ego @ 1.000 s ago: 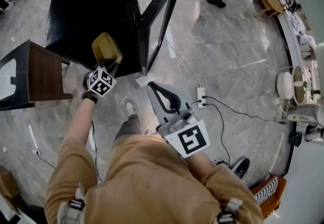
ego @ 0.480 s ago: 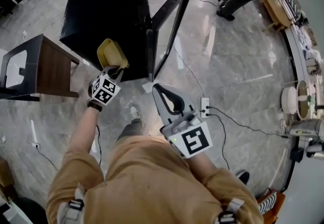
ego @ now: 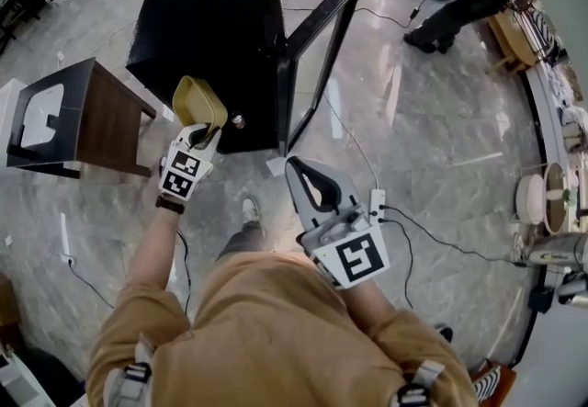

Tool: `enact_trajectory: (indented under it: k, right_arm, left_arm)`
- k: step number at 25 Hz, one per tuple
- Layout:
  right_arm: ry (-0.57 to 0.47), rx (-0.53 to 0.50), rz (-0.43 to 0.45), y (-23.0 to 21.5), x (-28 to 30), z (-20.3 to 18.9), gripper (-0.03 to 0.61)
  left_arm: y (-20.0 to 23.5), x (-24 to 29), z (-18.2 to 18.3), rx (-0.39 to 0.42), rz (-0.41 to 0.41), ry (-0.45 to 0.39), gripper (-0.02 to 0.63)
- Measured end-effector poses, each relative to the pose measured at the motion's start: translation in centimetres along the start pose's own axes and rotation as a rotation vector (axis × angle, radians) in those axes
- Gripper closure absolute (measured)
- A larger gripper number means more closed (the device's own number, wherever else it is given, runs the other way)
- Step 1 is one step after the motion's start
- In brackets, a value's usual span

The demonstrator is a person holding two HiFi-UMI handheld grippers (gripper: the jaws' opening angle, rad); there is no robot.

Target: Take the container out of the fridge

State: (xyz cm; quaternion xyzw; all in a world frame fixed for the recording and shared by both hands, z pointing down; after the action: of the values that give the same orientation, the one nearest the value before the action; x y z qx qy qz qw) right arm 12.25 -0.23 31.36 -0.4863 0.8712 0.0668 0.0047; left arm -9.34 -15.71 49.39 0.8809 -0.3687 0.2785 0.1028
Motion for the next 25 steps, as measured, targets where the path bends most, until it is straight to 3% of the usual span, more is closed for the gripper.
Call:
enact_trajectory:
  k: [13,25]
  right_arm:
    - [-0.014,-0.007,0.0,0.2,-1.9,0.5,0.578]
    - [0.016,-0.025,0.01,-0.4,-3.1,0.2,0.578]
  left_arm:
    - [-0.9,-5.9,-0.8,-0.172,0.036,-0.107,0.589]
    - [-1.4,-10.6,0.5,-0.251,0.078,-0.222,0.589]
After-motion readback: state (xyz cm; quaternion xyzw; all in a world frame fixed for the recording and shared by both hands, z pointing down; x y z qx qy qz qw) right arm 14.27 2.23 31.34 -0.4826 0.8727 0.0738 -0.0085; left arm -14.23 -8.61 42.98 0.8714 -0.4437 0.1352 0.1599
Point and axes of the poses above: the fingertips, and each gripper's own axes: x forward along the fingers, y to its left, z out of its top, the point moved 7 cm from there along -x, backward along the fingers, and after that the axes turned 12 degrees about -x, right-handed, at the moved point
